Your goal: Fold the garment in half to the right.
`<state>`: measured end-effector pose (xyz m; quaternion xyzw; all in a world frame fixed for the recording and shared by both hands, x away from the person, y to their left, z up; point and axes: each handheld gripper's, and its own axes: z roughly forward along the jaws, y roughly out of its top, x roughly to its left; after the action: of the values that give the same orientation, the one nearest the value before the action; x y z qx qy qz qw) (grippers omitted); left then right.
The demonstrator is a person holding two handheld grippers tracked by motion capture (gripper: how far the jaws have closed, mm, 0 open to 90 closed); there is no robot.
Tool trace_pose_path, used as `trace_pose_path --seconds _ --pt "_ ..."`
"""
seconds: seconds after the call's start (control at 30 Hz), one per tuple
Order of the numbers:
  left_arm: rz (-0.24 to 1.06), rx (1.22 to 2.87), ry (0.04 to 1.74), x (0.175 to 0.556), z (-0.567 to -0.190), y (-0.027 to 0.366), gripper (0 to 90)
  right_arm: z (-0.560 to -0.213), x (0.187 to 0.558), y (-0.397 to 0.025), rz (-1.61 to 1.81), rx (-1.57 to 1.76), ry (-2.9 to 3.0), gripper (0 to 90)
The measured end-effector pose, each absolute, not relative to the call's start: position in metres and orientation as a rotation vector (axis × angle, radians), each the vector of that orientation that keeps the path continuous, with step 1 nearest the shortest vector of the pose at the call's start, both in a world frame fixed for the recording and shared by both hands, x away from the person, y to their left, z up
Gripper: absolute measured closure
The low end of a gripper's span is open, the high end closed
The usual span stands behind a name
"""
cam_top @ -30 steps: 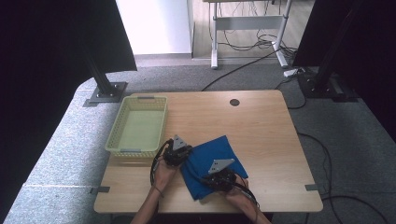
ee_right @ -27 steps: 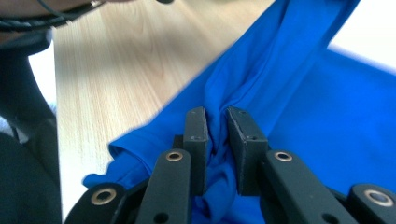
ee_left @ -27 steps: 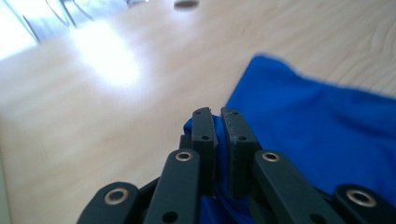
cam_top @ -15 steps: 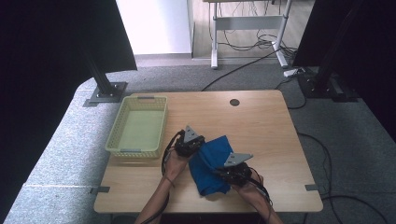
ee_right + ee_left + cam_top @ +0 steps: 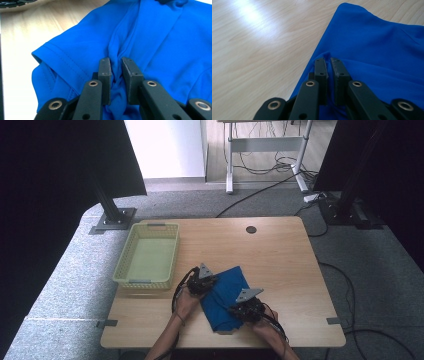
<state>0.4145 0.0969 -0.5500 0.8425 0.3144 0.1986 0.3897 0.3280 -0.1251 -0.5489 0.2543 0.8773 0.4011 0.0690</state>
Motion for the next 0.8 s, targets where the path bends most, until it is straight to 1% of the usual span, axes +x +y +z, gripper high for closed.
trace_pose_path --seconds 0.27,0.5,0.67,0.8 --pt "0.516 2.139 0.845 0.401 -0.549 0.120 83.8 -0.550 0.322 -0.099 1.235 0.677 2.688 77.6" --pt "0.533 2.124 0.855 0.398 -0.547 0.126 83.8 -0.548 0.320 -0.093 1.261 0.662 2.693 77.7" --pt "0.562 2.068 0.833 0.403 -0.527 0.120 83.9 -0.532 0.318 -0.096 1.337 0.644 2.647 77.7" --pt "0.593 2.016 0.785 0.407 -0.505 0.107 83.9 -0.516 0.317 -0.105 1.357 0.632 2.589 77.7"
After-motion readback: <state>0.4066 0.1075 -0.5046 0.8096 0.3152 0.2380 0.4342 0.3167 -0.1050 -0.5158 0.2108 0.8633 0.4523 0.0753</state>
